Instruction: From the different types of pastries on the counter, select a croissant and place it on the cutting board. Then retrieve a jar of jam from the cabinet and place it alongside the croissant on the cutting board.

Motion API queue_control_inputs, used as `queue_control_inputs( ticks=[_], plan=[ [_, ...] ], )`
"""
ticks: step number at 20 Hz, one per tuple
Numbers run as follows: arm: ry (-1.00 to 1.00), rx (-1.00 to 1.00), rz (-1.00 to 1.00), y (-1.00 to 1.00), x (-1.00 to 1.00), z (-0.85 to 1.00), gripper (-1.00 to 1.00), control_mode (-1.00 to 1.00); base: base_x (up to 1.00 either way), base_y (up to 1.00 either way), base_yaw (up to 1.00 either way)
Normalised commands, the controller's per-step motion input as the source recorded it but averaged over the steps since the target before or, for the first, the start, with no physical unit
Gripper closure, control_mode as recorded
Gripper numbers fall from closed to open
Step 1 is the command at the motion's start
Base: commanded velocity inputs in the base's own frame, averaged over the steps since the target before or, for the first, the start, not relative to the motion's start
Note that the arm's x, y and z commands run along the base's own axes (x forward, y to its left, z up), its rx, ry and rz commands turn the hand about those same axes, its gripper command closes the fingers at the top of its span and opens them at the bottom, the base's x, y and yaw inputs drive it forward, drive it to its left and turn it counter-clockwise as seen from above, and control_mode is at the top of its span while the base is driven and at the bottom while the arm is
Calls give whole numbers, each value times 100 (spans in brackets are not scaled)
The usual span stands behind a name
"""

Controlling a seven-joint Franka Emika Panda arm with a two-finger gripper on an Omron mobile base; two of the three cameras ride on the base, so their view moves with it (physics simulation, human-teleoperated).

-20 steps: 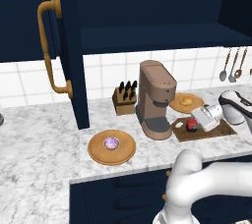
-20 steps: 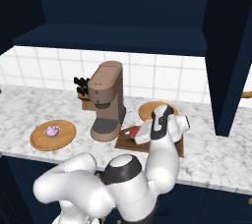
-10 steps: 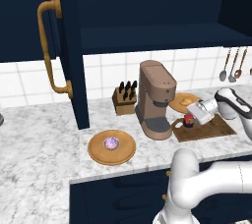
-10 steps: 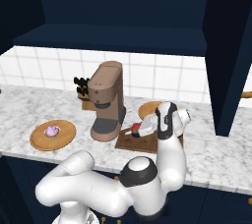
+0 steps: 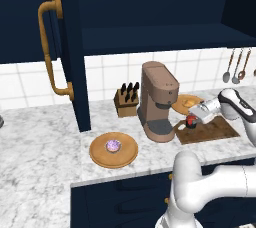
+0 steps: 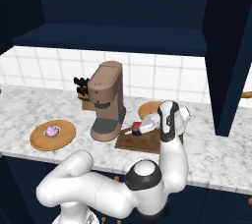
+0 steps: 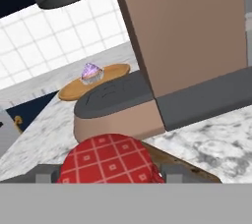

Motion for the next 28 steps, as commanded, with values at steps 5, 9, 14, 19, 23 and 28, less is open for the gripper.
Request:
queue_control_inputs(
  ticks=[5,9,14,19,23,28],
  plan=[
    [1,-8,-6,6,6,-17,100,-100,0,0,0],
    [1,-21,-11,0,1,-6,100,-100,0,0,0],
    [0,-1,-4,-10,-15,-7,100,-100,0,0,0],
    [4,-2,-10,-5,-6,-28,100,-100,0,0,0],
    [0,0,-5,-8,0,-28,100,-100,0,0,0],
    [-2,0,0,-13,-18,-23,100,-100,0,0,0]
  ],
)
